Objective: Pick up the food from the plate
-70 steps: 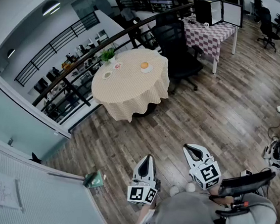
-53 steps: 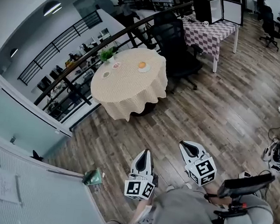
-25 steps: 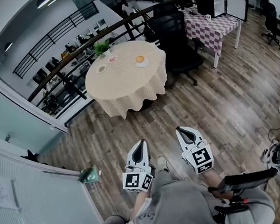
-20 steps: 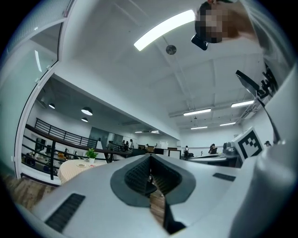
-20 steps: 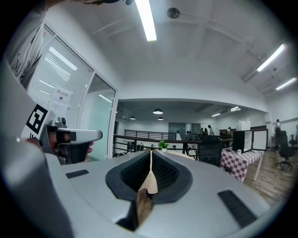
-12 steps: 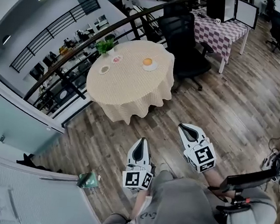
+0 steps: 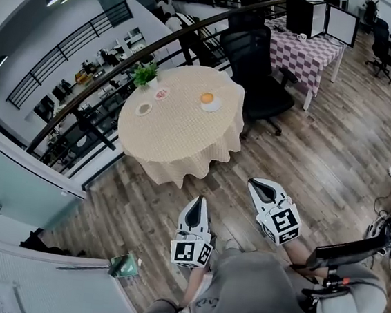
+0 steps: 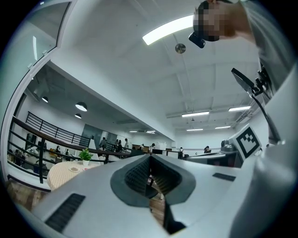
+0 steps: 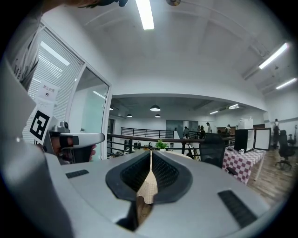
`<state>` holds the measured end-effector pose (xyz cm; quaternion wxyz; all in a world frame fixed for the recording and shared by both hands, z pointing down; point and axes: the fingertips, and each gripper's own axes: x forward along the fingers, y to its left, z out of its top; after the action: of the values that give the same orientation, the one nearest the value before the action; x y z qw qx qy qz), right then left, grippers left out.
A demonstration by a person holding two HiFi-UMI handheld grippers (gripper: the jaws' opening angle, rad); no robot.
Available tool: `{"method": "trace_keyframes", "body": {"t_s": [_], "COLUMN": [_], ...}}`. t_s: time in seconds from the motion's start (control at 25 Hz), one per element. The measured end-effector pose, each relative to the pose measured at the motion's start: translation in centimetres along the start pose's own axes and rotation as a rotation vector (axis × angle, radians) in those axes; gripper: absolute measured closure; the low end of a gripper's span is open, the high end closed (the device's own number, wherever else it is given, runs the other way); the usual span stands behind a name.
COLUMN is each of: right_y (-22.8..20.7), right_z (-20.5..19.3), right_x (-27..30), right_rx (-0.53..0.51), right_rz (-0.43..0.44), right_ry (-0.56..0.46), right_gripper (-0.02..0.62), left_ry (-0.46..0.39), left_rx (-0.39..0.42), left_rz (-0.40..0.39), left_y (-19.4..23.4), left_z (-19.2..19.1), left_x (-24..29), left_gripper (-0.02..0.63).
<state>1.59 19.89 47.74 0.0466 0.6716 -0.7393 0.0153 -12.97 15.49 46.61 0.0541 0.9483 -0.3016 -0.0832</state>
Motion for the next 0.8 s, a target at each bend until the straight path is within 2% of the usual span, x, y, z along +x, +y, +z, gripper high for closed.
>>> {"method": "trace_keyframes", "body": {"t_s": [0.4,0.68,0.8], "right_y": [0.0,-0.2,0.3], "right_z": [0.5,-0.6,-1.3], "right_x": [4.5,5.1,5.2], "right_rx": [0.001,0.013,0.012], "right_rz": [-0.037,-0.106,-0.106], "right_ry": [-0.006,0.014,0.043], "right_gripper": [0.574,0.574,0.574], "left_ry": [0.013,0.01,0.005], "left_rx": [-0.02,-0.022,-0.035], "left_rz": [-0.046,-0.074,-0.081], "left_y": [4.3,7.0,7.6], "left_z": [-0.2,-0.7,-0.9], "left_x": [2.4,3.5,3.8], "left_gripper": [0.595,0.595,0.595]}}
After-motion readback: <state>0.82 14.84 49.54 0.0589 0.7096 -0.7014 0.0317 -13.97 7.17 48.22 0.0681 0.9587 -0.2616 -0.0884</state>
